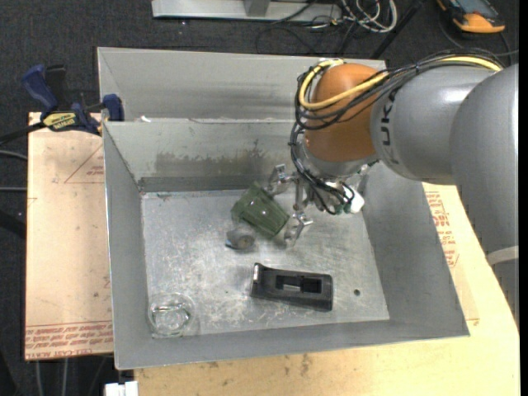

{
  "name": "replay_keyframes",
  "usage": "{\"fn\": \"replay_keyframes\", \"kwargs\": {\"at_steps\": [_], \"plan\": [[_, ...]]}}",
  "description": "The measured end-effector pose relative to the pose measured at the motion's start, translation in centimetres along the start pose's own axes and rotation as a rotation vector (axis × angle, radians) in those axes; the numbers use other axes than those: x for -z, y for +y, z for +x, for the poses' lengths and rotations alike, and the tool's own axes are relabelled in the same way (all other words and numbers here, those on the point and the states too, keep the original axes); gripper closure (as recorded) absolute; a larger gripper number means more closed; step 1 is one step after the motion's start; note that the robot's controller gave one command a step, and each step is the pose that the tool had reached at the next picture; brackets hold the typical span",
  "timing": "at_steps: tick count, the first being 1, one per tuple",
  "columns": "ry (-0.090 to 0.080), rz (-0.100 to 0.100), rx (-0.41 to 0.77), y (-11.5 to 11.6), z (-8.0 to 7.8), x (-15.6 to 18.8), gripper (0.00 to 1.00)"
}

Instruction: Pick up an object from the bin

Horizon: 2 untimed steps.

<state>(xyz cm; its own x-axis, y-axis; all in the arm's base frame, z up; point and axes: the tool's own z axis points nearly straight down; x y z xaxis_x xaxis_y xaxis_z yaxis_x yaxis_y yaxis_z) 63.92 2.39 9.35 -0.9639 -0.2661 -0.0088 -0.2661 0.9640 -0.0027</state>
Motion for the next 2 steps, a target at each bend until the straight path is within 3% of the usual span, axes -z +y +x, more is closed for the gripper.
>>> {"fn": "replay_keyframes", "kwargs": {"at_steps": [1,2], "plan": [[0.006,-0.001,-0.050,2.7,-0.7,-1.6,0.00],[0.001,-0.001,0.047,4.1,-2.2,-1.5,1.00]]}}
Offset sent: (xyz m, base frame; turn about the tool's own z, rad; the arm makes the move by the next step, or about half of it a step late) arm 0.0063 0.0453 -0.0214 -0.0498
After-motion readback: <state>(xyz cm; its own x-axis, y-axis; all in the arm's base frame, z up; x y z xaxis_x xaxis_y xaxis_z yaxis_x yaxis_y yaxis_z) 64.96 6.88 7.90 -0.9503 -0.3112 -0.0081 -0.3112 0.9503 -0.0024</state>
